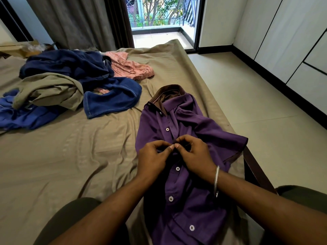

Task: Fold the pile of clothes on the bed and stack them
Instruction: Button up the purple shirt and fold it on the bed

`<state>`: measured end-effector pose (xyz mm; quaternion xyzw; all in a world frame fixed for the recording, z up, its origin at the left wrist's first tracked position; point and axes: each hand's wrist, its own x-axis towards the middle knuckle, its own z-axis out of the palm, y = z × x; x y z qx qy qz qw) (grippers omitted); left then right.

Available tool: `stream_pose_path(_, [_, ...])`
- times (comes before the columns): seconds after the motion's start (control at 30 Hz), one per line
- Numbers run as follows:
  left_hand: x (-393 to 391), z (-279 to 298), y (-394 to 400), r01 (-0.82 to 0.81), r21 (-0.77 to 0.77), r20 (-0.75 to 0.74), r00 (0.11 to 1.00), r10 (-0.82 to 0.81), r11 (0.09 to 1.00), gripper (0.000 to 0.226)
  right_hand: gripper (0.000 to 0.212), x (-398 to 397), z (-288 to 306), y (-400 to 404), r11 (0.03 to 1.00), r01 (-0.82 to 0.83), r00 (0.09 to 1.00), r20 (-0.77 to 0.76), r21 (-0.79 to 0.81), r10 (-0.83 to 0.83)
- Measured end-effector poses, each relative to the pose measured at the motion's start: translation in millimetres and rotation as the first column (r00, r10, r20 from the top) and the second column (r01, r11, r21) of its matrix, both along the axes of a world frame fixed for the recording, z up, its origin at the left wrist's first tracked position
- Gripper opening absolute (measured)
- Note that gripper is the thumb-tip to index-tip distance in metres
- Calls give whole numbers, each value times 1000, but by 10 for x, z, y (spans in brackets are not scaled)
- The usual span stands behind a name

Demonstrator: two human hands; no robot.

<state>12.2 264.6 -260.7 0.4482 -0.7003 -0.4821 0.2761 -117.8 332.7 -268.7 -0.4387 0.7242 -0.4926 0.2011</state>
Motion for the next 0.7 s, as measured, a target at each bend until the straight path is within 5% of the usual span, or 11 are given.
stream_pose_path(0.7, [-26, -110, -73, -27, 144, -118, 992, 44, 989, 6, 18, -54, 22, -11, 994, -93, 904, 413, -64, 111])
